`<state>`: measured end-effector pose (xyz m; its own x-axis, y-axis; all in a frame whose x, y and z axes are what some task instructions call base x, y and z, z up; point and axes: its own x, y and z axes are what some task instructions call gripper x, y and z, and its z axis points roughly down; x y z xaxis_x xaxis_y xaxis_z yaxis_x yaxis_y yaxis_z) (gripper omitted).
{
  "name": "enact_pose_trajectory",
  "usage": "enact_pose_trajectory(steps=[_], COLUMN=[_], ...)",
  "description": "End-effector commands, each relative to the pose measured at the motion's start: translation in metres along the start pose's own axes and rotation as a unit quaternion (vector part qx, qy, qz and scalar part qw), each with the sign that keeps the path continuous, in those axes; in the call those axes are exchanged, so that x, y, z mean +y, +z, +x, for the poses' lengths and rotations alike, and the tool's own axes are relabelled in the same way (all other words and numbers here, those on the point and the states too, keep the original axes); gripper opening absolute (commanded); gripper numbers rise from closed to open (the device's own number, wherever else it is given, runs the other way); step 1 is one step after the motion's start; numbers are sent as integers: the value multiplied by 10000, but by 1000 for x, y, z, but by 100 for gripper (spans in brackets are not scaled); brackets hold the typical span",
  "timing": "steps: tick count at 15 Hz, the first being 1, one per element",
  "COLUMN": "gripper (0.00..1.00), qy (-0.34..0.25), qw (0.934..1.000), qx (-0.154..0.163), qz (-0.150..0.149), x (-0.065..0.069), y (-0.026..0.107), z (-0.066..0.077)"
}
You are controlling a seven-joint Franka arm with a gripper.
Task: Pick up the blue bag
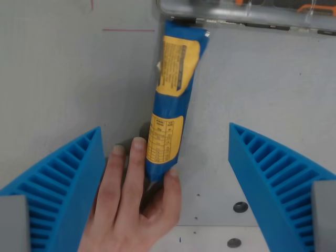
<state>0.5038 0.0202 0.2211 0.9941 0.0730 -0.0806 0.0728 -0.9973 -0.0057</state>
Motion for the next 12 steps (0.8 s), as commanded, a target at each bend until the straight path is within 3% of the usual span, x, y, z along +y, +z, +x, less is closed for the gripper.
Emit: enact_pose_trajectory(steps=[1, 12], gripper=[100, 100], qy=[-121, -121], qw=[9988, 9988], qx=[476, 476], qz=[-38, -38], x=[-1, 0], y=[7, 25], z=[-4, -1])
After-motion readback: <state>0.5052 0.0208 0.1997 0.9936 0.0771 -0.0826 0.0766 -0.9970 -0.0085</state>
